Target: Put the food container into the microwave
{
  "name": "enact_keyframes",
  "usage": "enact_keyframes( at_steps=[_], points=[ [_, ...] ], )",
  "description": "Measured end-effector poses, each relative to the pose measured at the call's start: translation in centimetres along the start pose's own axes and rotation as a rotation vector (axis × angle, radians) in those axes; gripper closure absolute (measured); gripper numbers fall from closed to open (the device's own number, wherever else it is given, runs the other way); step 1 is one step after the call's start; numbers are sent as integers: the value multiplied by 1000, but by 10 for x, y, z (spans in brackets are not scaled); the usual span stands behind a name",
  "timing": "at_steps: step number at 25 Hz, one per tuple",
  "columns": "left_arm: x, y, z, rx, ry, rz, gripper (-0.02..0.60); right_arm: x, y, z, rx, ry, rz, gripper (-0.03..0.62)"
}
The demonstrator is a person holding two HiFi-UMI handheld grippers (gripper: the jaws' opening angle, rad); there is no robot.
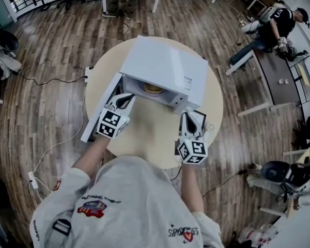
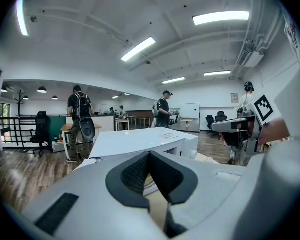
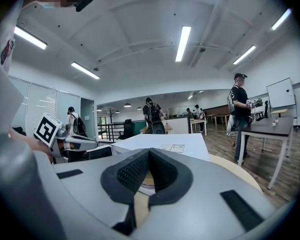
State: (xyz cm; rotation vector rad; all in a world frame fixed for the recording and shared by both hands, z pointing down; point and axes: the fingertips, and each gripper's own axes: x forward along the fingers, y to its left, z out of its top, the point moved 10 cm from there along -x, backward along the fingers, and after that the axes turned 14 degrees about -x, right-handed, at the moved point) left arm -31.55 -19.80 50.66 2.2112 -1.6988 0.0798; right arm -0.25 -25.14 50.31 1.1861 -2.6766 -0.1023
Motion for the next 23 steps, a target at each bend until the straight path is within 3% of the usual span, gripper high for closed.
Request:
enact_keyframes(
  at_steps=[23],
  points=[
    [9,-2,-20,-22,48,-19,577,1,-3,-11,14,19,9,603]
  ],
)
